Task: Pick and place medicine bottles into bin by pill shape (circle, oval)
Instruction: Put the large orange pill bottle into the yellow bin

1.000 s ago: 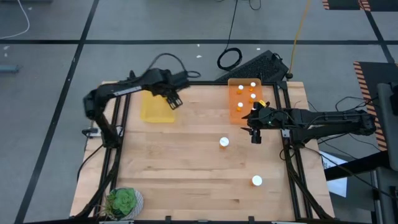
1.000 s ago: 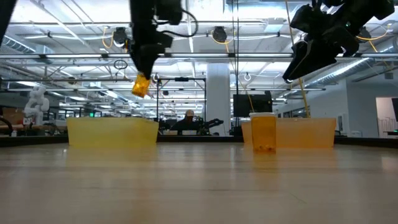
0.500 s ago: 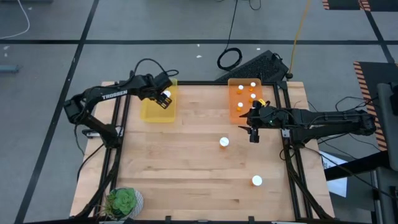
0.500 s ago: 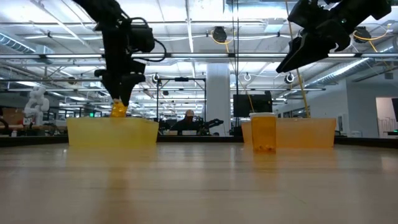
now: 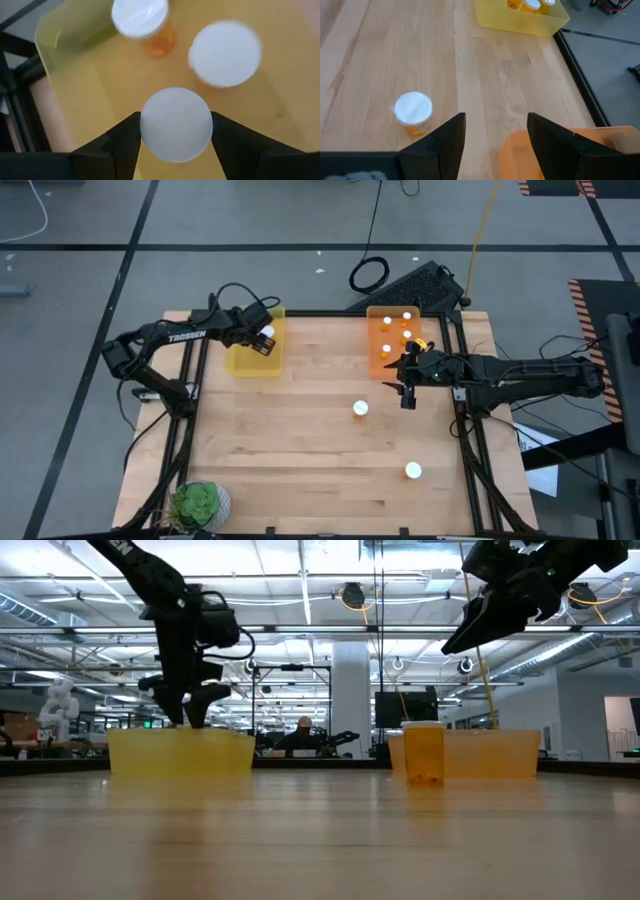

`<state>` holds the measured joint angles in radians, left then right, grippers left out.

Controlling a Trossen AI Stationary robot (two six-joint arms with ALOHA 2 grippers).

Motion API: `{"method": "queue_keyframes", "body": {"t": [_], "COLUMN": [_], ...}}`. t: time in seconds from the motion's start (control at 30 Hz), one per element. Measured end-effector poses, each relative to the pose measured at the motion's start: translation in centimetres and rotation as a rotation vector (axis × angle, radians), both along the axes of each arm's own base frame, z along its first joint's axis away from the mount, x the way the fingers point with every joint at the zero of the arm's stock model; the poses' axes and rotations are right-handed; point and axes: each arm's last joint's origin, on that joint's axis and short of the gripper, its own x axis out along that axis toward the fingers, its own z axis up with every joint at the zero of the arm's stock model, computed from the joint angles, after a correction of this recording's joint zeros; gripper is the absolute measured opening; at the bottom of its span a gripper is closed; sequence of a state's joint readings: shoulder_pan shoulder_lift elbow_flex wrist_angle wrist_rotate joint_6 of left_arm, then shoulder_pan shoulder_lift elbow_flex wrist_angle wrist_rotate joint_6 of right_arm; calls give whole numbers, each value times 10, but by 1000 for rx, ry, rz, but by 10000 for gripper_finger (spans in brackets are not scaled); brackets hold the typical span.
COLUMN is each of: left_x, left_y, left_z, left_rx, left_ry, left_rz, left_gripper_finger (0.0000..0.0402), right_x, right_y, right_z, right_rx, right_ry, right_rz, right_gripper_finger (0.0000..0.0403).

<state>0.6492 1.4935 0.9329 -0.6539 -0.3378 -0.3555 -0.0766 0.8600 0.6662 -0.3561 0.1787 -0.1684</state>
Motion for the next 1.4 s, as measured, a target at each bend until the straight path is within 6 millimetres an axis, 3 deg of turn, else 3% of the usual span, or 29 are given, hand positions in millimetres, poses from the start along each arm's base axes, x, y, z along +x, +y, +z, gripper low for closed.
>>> {"method": "queue_keyframes", "body": {"t": [0.43,0.83,1.17,1.4], "left_x": [-2,-2,10,20], "left_y": [0,0,-6,-35], "left_z": [-11,-10,29,61], "left_rx": [15,14,37,125], "left_ry": [-24,-9,27,-66], "left_rz": [-2,-6,-73,-228], "left_gripper_finger": [229,288,268,247], "right_x": [0,0,0,-2], "right_y": [0,0,1,17], "right_z": [0,0,0,-5], "right_rx": [0,10,132,345], "right_ry": [0,-3,-34,6], "right_rz": [0,-7,-65,-34], "right_gripper_finger": [208,208,208,208]}}
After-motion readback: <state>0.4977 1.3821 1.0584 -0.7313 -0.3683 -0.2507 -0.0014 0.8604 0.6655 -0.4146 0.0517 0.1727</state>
